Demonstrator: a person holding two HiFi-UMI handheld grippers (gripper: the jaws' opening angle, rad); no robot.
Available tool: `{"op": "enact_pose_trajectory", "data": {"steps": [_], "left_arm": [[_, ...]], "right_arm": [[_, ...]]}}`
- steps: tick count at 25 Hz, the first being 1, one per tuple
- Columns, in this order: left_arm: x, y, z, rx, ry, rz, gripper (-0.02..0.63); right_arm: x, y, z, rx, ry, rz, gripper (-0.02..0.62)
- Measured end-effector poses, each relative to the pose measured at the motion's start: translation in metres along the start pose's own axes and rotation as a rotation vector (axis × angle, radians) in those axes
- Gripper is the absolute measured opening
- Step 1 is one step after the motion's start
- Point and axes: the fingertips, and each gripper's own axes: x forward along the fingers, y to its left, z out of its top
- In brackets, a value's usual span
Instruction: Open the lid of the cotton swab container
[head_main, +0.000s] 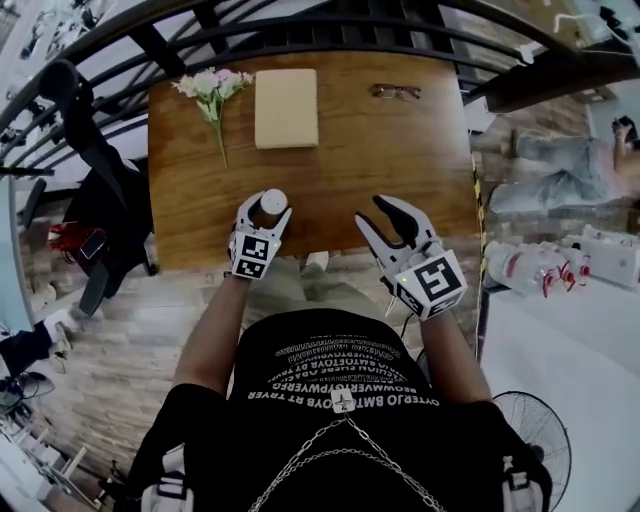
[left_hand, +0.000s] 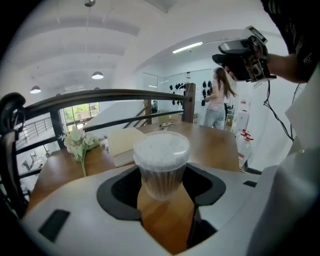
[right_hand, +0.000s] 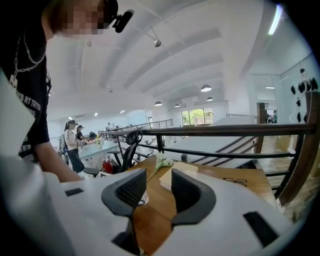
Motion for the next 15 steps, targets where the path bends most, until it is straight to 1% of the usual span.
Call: {"op": "enact_pose_trajectory", "data": {"steps": [3, 8, 12, 15], "left_arm": [[-0.011, -0.002, 0.031, 0.038, -0.024, -0.012, 0.275], [-0.040, -0.003, 0.081, 0.027, -0.031, -0.059, 0.275], [-0.064, -0.008, 0.132, 0.018, -0.079, -0.104, 0.275], [-0.085, -0.010, 0.165, 0.002, -0.106, -0.141, 0.275]], "right_arm": [[-0.002, -0.003, 0.010, -0.010, -0.019, -0.008, 0.160], [-0.003, -0.004, 0.032, -0.042, -0.053, -0.013, 0.160], [-0.006, -0.006, 0.047, -0.071, -0.064, -0.006, 0.160], [-0.006, 0.000, 0.059, -0.084, -0.078, 0.017, 0.158]]}}
